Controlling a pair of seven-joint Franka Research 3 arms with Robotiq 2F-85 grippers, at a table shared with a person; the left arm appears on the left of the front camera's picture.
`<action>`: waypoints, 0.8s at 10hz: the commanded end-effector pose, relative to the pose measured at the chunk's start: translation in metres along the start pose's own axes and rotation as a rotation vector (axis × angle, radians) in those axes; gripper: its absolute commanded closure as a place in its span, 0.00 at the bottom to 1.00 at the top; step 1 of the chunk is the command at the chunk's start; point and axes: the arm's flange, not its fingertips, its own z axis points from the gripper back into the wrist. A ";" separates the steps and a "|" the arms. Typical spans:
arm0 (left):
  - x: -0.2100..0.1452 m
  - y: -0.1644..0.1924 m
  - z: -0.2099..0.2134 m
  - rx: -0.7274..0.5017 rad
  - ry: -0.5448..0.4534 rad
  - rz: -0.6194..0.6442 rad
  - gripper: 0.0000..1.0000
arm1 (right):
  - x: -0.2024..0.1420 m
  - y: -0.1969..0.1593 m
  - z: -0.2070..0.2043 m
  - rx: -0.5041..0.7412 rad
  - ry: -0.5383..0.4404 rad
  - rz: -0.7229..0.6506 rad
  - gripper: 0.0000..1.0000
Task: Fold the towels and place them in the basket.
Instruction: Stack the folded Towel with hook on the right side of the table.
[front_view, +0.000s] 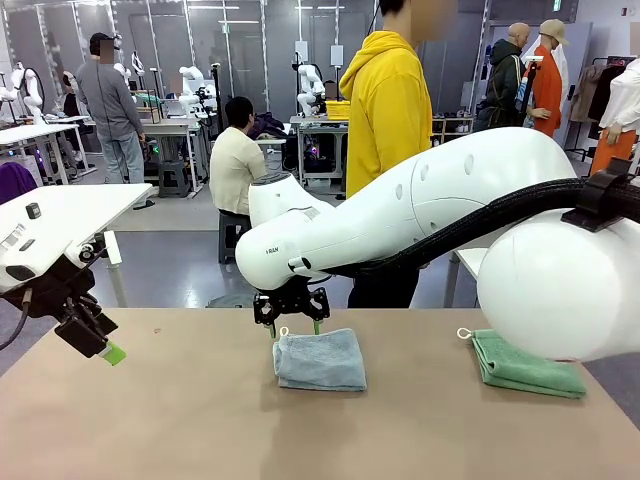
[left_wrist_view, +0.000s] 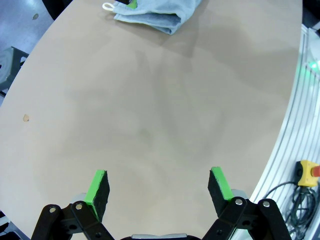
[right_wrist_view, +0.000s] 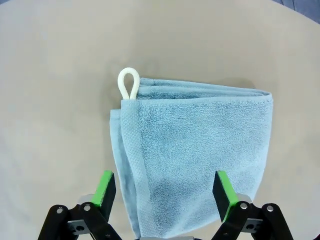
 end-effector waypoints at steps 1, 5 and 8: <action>0.002 -0.001 -0.002 0.002 0.008 0.010 0.00 | 0.000 -0.001 0.000 -0.001 -0.001 0.000 0.02; 0.002 -0.001 -0.002 0.002 0.008 0.010 0.00 | -0.037 -0.028 0.058 0.148 -0.032 0.047 0.01; 0.002 -0.001 -0.002 0.002 0.008 0.010 0.00 | -0.069 -0.104 0.066 0.265 -0.052 -0.004 0.01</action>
